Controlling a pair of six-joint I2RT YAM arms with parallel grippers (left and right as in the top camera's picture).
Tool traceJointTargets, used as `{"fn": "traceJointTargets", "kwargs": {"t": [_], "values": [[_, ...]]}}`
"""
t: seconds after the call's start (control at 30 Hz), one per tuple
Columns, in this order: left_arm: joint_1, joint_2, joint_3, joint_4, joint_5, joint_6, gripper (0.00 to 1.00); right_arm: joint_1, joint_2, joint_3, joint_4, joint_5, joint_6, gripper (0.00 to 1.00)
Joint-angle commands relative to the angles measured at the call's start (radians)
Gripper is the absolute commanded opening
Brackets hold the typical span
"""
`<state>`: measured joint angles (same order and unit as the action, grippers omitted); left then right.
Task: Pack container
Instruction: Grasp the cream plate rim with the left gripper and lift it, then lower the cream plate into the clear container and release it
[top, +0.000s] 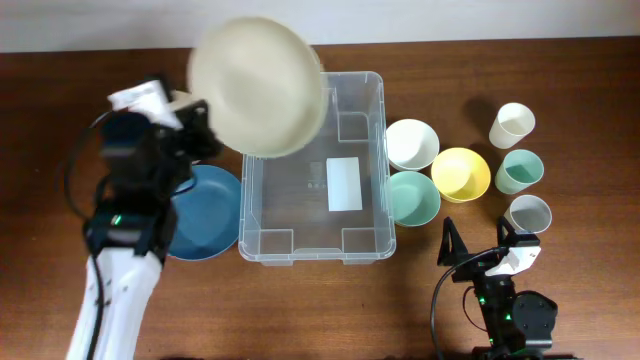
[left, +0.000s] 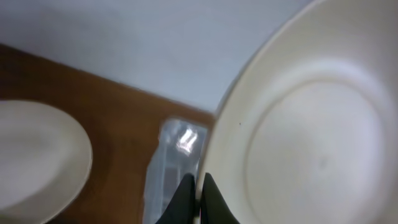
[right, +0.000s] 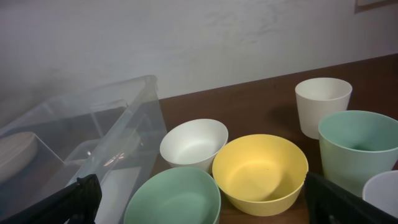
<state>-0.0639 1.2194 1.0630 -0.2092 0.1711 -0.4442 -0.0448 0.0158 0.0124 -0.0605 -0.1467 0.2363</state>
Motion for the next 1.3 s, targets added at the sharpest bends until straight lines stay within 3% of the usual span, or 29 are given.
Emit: {"fn": "traceJointTargets", "kwargs": {"t": [0.0,0.13,0.3,0.7,1.27], "values": [[-0.092,0.104,0.164,-0.095,-0.085,0.164,0.01,0.005,-0.005,-0.007,-0.003,0.001,0.008,0.99],[-0.177,0.310,0.439,-0.309,-0.106,0.237,0.01,0.005,-0.005,-0.007,-0.003,0.001,0.008,0.99],[-0.206,0.488,0.607,-0.418,-0.168,0.237,0.01,0.005,-0.005,-0.007,-0.003,0.001,0.008,0.99],[-0.218,0.760,0.624,-0.423,-0.169,0.237,0.01,0.005,-0.005,-0.007,-0.003,0.001,0.008,0.99],[-0.246,0.792,0.624,-0.407,-0.180,0.237,0.02,0.005,-0.005,-0.007,-0.003,0.001,0.008,0.99]]}}
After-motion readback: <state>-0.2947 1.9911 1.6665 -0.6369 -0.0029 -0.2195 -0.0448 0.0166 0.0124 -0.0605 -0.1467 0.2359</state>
